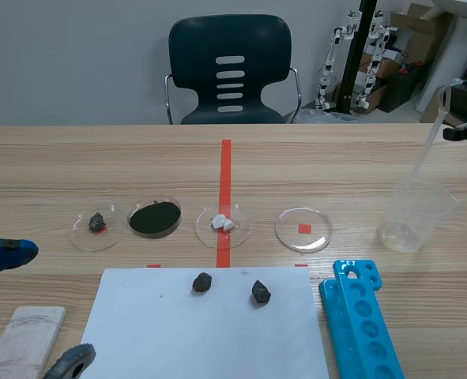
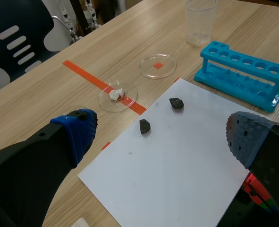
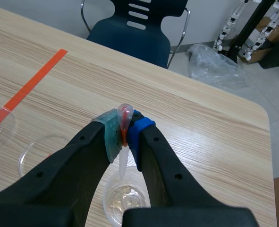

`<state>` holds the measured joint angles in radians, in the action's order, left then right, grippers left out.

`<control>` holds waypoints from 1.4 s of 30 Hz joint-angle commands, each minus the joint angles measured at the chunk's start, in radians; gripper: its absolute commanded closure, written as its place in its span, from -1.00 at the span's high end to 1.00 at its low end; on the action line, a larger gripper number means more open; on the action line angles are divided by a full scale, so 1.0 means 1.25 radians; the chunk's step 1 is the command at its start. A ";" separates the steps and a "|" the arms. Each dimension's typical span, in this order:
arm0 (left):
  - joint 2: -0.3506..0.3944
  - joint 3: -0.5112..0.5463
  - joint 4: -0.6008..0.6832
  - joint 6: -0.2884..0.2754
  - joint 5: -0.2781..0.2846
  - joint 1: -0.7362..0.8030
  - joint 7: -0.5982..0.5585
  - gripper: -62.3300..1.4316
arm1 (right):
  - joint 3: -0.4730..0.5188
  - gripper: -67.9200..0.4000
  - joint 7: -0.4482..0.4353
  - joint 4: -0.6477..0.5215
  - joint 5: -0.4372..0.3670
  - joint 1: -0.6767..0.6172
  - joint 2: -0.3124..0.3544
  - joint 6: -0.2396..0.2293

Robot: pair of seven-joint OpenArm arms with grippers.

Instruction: Put the dropper in the beaker

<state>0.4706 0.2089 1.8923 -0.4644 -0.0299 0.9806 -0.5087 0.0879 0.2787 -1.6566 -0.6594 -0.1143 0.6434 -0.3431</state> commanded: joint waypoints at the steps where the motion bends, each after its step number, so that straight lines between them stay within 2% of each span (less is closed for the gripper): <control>1: -0.006 -0.005 0.009 0.004 0.008 -0.002 -0.015 0.84 | 0.007 -0.98 -0.010 0.010 -0.006 0.011 0.015 0.004; 5: -0.006 -0.005 0.009 0.004 0.008 -0.002 -0.015 0.84 | 0.007 -0.98 -0.013 0.036 -0.006 0.011 0.015 -0.017; 10: -0.006 -0.005 0.009 0.004 0.008 -0.002 -0.015 0.84 | 0.007 -0.98 -0.041 0.078 -0.006 0.012 0.014 -0.024; 15: -0.006 -0.005 0.009 0.004 0.008 -0.002 -0.015 0.84 | 0.007 -0.98 -0.075 0.130 -0.006 0.012 0.012 -0.077; 20: -0.006 -0.005 0.009 0.004 0.008 -0.002 -0.015 0.84 | 0.001 -0.98 -0.109 0.166 -0.005 0.012 0.013 -0.084; 26: -0.006 -0.005 0.009 0.004 0.008 -0.002 -0.015 0.84 | -0.003 -0.98 -0.151 0.196 -0.002 0.012 0.012 -0.137; 36: -0.006 -0.005 0.009 0.004 0.008 -0.002 -0.015 0.84 | -0.003 -0.98 -0.154 0.206 0.001 0.012 0.013 -0.140; 42: -0.006 -0.005 0.009 0.004 0.008 -0.002 -0.015 0.84 | -0.003 -0.80 -0.152 0.206 0.001 0.012 0.013 -0.140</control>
<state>0.4706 0.2089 1.8923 -0.4644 -0.0299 0.9806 -0.5087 0.0830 0.1017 -1.3872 -0.6514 -0.1143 0.6430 -0.5175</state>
